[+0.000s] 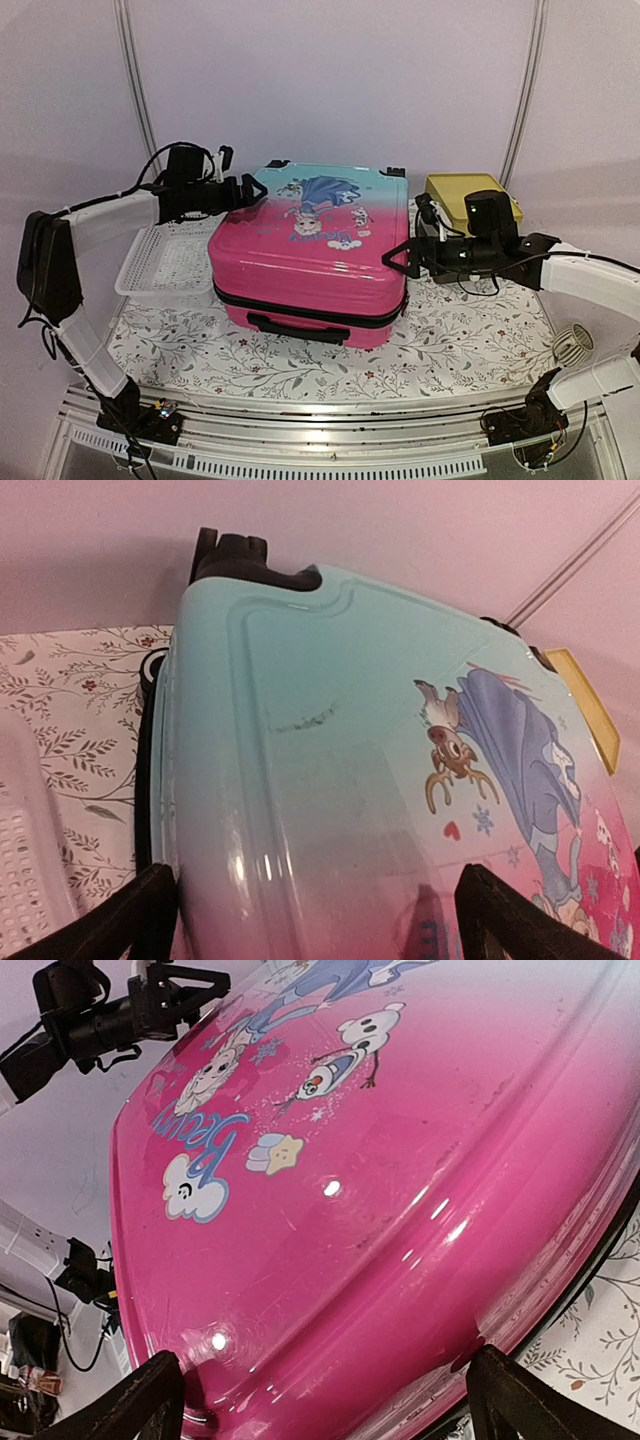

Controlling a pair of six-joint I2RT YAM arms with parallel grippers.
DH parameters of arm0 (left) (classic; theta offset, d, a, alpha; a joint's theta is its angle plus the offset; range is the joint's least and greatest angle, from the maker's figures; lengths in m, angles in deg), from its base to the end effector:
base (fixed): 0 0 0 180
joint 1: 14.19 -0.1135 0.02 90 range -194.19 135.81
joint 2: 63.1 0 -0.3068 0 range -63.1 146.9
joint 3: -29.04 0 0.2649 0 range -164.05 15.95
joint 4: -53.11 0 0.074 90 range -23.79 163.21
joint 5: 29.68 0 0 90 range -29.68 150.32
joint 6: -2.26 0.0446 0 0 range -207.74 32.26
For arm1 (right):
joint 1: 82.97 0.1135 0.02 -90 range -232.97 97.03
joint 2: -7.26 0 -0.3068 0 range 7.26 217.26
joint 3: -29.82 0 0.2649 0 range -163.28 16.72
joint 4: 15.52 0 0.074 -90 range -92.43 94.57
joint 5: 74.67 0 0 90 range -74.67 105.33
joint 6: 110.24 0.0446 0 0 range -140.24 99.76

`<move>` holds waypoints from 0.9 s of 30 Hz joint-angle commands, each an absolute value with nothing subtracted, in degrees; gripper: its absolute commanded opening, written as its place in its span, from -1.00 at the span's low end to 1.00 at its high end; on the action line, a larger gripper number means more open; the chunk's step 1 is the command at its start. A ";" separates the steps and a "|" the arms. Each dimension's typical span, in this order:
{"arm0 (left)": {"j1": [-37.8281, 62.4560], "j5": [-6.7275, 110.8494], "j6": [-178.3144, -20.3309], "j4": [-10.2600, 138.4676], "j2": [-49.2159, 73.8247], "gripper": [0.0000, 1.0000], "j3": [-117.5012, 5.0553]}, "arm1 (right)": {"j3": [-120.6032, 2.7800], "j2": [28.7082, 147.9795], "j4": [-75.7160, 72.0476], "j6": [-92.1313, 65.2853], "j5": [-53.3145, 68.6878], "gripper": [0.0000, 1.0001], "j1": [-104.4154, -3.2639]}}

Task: Open, take out, and arrange the luggage
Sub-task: Adjust the luggage at the center of the board.

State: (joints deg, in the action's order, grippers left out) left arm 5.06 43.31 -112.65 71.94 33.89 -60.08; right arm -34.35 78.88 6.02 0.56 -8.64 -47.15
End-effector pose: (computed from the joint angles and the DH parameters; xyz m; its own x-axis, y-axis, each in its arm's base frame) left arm 0.3959 -0.1521 0.3293 -0.6214 -0.2096 -0.7549 0.3310 0.8030 -0.4955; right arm 0.2215 0.1822 0.3147 -0.6596 -0.0759 -0.7478 -0.6297 0.5989 0.4947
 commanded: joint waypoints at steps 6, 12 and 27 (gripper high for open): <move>8.18 44.97 -106.65 73.37 15.06 0.97 -50.57 | -28.80 69.87 1.64 -6.71 -0.82 0.98 -43.33; 8.16 47.53 -106.84 77.70 4.30 0.97 -44.18 | -18.85 60.31 -6.15 -9.10 2.40 0.99 -43.33; 8.14 48.57 -109.19 85.49 -16.85 0.97 -27.14 | 3.72 59.31 -35.14 -10.64 -2.45 0.79 -43.33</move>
